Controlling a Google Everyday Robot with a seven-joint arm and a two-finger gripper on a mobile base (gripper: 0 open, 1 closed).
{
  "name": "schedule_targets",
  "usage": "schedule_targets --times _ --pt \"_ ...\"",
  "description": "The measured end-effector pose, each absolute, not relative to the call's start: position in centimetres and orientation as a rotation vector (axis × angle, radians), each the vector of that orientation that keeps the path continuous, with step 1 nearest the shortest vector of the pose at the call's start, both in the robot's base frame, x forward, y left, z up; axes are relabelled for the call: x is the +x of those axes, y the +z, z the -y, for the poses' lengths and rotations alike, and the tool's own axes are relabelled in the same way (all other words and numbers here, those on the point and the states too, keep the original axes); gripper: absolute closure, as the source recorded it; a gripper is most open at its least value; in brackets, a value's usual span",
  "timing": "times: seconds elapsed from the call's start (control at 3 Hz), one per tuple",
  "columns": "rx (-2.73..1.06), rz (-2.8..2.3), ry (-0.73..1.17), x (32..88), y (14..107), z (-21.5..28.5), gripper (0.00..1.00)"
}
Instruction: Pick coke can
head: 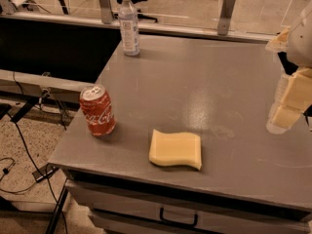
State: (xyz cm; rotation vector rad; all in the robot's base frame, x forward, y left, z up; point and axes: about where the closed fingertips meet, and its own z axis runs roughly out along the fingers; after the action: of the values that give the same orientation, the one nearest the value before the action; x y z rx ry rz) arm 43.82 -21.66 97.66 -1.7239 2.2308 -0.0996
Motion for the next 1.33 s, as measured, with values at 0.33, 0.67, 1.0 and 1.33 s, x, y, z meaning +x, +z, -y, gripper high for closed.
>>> schedule_targets --times 0.33,0.67,1.0,1.33 --pt "-1.724 -2.231 -0.100 43.8 97.7 21.7 0.00" --pt "-1.756 -2.197 -0.098 44.2 97.9 20.4 0.00" --pt "-1.834 -2.092 -0.058 45.5 98.2 16.7 0.00" --pt "-1.962 -1.946 0.024 46.4 97.6 11.4 0.00"
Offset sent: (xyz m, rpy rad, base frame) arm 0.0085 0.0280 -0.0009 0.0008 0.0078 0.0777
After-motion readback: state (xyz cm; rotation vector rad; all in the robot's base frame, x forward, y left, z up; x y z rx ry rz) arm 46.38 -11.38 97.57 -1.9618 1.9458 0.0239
